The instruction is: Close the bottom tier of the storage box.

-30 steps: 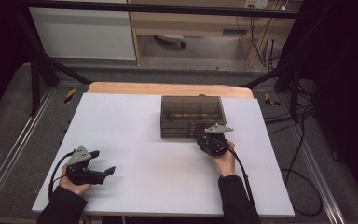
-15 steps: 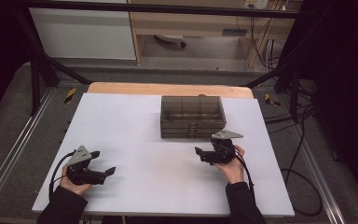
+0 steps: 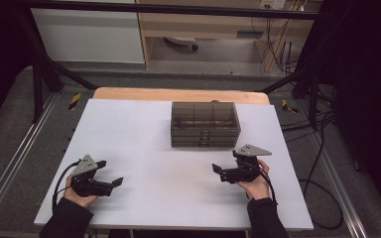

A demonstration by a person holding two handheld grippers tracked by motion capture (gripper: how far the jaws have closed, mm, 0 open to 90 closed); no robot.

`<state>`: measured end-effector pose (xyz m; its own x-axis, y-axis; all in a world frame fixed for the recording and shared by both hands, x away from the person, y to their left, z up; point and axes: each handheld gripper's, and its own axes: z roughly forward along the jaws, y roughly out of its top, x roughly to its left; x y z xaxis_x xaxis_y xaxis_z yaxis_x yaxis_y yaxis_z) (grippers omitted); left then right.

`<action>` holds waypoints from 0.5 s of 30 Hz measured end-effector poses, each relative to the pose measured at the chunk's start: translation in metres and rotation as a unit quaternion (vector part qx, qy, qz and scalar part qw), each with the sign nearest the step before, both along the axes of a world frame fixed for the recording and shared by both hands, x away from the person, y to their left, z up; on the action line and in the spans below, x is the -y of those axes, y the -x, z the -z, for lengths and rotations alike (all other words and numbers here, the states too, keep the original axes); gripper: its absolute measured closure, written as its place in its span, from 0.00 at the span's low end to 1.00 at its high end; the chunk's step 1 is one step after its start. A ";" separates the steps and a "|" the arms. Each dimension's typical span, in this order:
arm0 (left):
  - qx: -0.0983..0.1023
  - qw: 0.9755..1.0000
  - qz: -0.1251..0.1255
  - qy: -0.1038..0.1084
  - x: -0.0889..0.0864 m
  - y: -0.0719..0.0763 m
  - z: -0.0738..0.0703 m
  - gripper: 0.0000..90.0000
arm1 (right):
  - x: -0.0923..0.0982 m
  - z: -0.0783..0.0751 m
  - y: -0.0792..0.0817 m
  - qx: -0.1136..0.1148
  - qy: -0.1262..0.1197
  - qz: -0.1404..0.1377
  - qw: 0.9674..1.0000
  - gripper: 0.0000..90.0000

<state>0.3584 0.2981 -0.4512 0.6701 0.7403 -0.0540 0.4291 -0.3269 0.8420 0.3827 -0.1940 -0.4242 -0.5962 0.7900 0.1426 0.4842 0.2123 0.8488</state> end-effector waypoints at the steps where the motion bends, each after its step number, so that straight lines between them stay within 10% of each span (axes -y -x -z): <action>1: 0.000 1.000 0.000 0.000 0.000 0.000 0.000 0.05 | 0.002 0.001 0.002 -0.001 -0.001 -0.003 1.000 0.02; 15: 0.000 1.000 0.000 0.001 0.000 0.001 0.000 0.05 | 0.028 0.010 0.020 0.005 0.000 -0.007 1.000 0.01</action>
<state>0.3578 0.2977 -0.4510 0.6705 0.7398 -0.0553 0.4289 -0.3258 0.8426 0.3623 -0.2223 -0.4340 -0.6086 0.7815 0.1373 0.4730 0.2183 0.8536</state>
